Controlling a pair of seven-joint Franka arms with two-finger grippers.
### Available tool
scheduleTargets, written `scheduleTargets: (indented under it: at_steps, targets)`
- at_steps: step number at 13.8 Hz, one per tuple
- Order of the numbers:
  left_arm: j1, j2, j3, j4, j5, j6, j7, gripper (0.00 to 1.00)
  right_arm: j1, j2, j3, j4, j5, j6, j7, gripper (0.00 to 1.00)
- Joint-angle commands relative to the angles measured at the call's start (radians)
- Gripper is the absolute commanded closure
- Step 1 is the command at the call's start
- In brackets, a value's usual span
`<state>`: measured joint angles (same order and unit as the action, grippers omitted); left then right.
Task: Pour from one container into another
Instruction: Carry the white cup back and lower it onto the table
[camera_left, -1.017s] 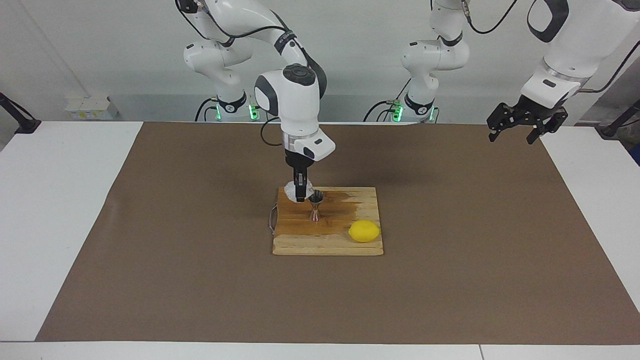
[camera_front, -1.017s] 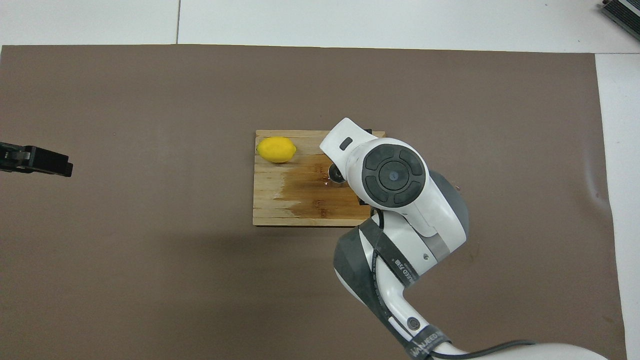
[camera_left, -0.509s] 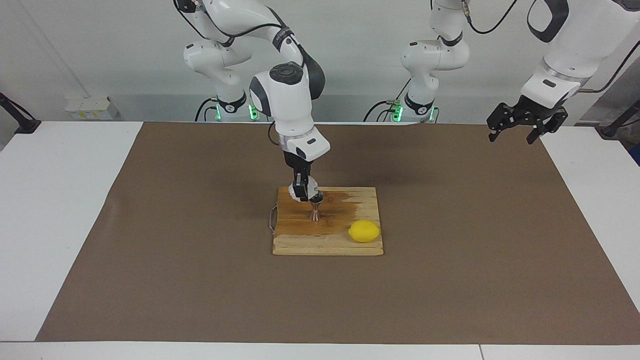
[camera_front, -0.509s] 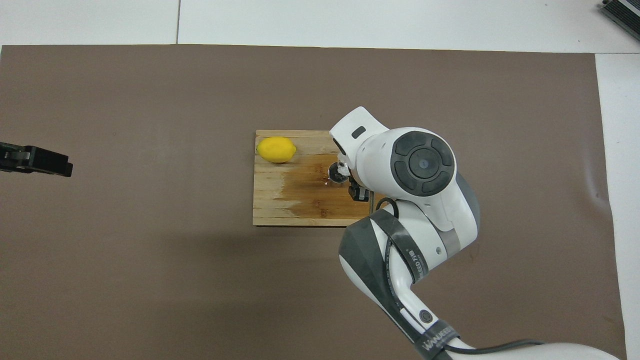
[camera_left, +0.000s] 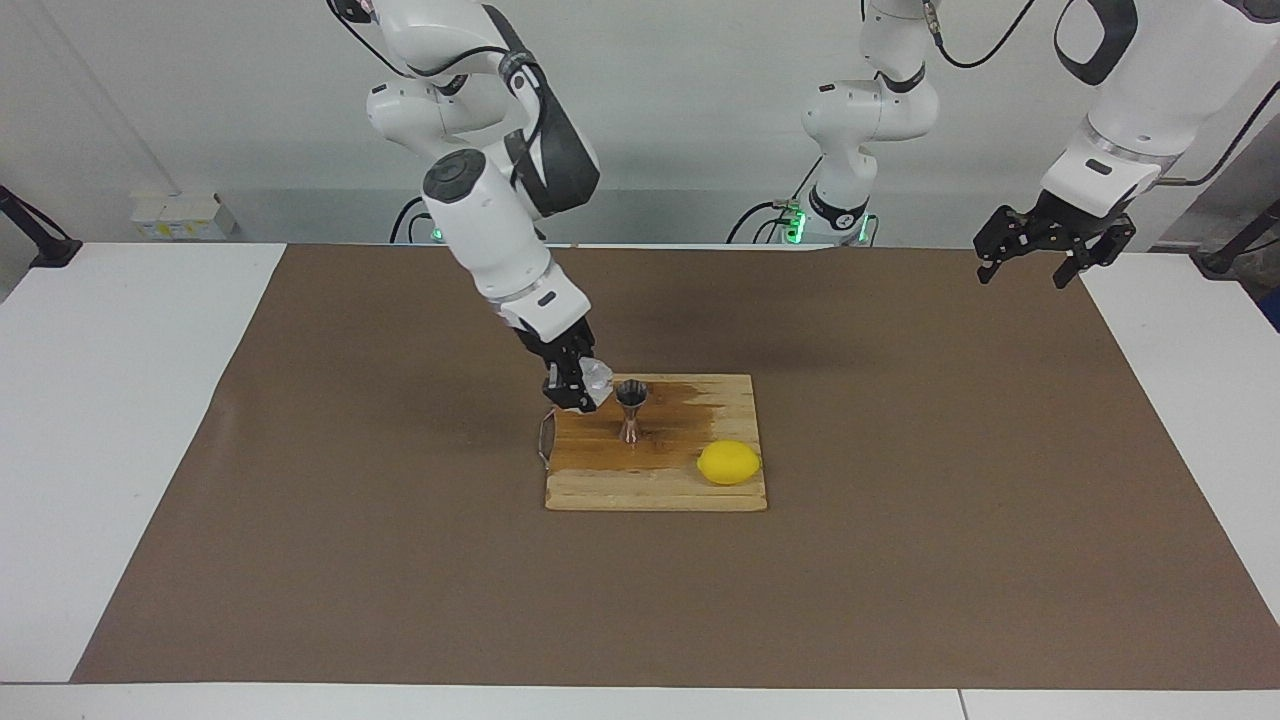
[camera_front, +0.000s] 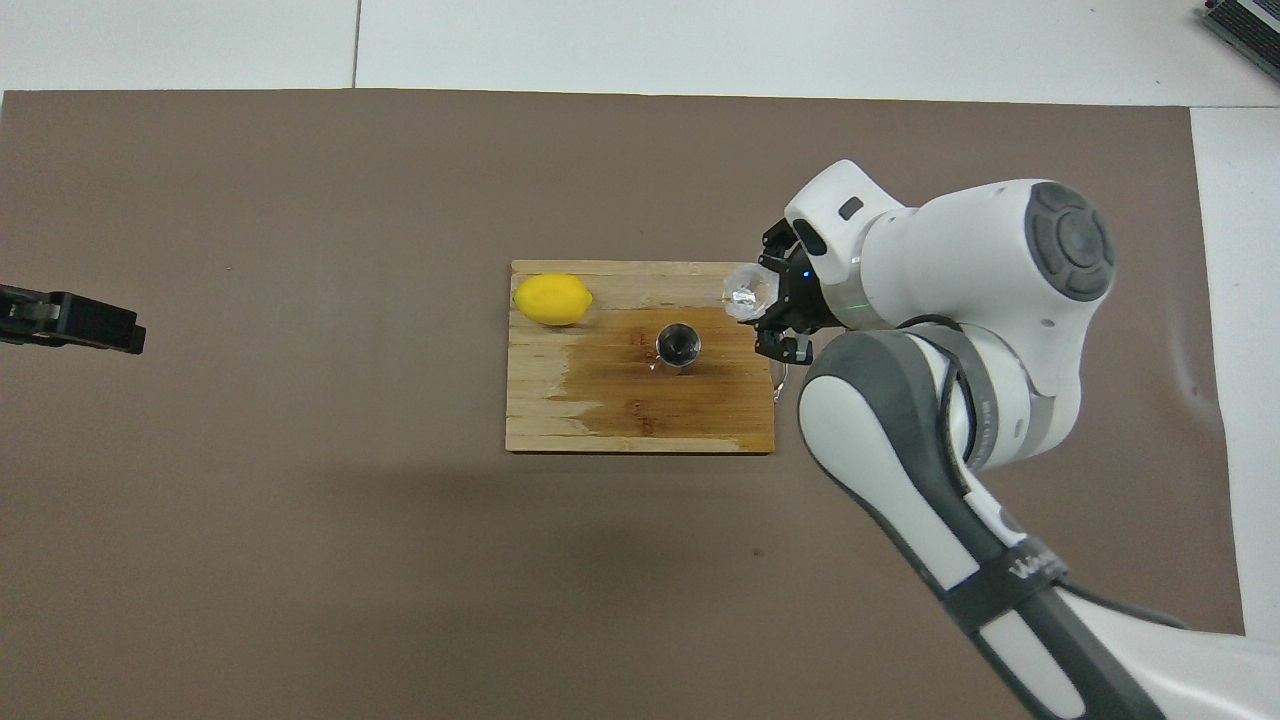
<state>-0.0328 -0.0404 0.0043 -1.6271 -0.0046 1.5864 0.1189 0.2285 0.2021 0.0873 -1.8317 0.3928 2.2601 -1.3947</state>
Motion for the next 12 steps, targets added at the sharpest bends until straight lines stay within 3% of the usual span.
scheduleTargets:
  at_steps: [1, 4, 6, 9, 12]
  targets:
    - [0.010, -0.026, -0.003, -0.025, -0.012, -0.006, 0.016, 0.00, -0.122, -0.075, 0.009, -0.147, 0.195, 0.003, -0.238, 0.95]
    - [0.010, -0.026, -0.003, -0.025, -0.012, -0.008, 0.016, 0.00, -0.265, -0.076, 0.009, -0.251, 0.401, -0.030, -0.543, 0.94]
    - [0.010, -0.026, -0.003, -0.025, -0.012, -0.006, 0.016, 0.00, -0.345, -0.075, 0.009, -0.308, 0.443, -0.047, -0.642, 0.94]
    - [-0.002, -0.026, -0.003, -0.025, -0.012, -0.006, 0.016, 0.00, -0.415, -0.066, 0.009, -0.374, 0.514, -0.065, -0.792, 0.94]
    - [0.005, -0.026, -0.003, -0.025, -0.012, -0.008, 0.016, 0.00, -0.462, 0.011, 0.009, -0.374, 0.639, -0.116, -0.942, 0.94]
